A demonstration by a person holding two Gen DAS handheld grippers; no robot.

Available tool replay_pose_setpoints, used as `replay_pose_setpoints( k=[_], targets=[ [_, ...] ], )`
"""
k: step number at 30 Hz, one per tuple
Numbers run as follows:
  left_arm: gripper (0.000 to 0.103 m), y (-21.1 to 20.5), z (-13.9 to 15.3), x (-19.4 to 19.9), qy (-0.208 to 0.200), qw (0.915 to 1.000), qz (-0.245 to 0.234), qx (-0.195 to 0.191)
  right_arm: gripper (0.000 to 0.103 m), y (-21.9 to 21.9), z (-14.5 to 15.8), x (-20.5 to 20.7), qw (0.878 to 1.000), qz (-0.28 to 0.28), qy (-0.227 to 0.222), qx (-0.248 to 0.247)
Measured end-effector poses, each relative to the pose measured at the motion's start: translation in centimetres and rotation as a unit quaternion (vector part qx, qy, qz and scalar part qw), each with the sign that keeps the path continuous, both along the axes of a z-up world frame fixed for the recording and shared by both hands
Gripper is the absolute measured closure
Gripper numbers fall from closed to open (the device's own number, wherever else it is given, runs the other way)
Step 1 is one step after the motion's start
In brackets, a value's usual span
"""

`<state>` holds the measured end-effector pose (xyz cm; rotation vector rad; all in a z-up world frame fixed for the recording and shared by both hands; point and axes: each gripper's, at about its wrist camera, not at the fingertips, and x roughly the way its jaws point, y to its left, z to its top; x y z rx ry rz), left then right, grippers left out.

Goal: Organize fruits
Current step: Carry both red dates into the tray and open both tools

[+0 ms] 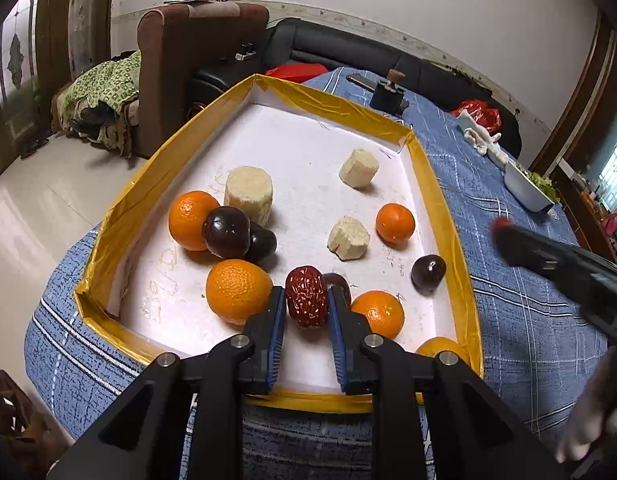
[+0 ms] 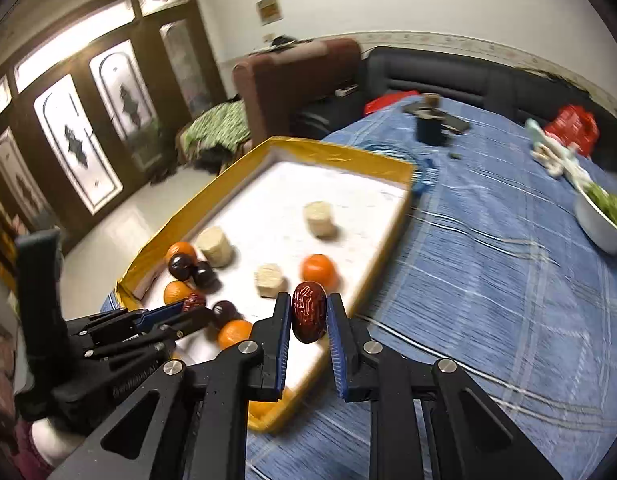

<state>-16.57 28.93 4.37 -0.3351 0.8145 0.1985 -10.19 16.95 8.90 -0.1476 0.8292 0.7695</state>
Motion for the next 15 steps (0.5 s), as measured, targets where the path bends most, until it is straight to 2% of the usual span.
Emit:
replay_pose_setpoints(
  k=[3,9,14,15],
  targets=[
    [0.083,0.0,-0.1,-0.1,-0.004,1.0,-0.003,0.001,0.082,2.4,-1.4,0.3,1.0,0.009,0.008,-0.018],
    [0.083,0.0,-0.2,-0.4,-0.013,0.9999,-0.002,0.004,0.082,4.1,-3.2,1.3,0.999,0.003,0.021,-0.041],
    [0.082,0.0,-0.1,-0.4,-0.017,0.9998,0.001,0.006,0.082,4.9,-3.6,1.5,0.999,0.002,0.016,-0.052],
    [0.082,0.0,-0.1,-0.5,-0.018,0.9998,0.001,0.006,0.078,4.9,-3.6,1.5,0.999,0.001,0.015,-0.051]
  ],
)
